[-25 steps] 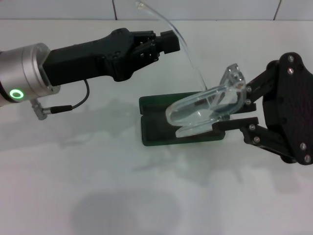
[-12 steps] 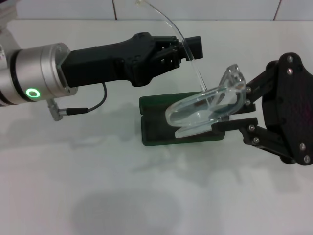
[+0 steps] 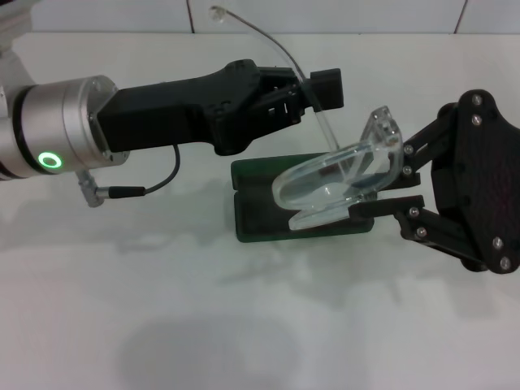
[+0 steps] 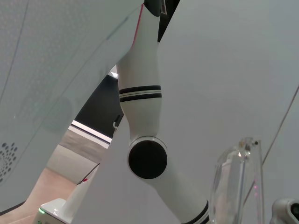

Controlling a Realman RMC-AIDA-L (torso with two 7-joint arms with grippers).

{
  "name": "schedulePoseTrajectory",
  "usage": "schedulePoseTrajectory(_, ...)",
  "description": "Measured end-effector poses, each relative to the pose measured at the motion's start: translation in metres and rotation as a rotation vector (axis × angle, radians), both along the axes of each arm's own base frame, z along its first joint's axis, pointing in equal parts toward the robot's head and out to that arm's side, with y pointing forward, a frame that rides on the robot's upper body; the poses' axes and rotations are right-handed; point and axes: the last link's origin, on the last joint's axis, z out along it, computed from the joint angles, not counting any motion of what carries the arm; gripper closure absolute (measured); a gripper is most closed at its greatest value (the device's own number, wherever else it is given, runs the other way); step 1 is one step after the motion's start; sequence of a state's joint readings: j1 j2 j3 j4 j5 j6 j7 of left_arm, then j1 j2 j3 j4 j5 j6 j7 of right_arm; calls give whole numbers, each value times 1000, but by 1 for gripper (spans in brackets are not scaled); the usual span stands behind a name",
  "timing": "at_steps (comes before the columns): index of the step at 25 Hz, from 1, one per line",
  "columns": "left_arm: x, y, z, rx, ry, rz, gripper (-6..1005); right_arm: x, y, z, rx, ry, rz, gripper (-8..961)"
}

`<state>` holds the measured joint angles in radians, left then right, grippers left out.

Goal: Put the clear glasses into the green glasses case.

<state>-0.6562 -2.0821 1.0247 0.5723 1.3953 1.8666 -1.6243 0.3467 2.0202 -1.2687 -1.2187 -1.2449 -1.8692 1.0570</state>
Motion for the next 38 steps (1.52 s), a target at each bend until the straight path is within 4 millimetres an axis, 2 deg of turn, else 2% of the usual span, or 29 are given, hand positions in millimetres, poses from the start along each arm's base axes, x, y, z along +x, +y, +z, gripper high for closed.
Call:
schedulePoseTrajectory(18, 3, -12, 3, -55, -39, -62, 942, 3, 4, -2, 1, 1, -29, 897)
schedulePoseTrajectory(38, 2, -15, 5, -50, -49, -75, 943, 3, 5, -2, 6, 0, -32, 896)
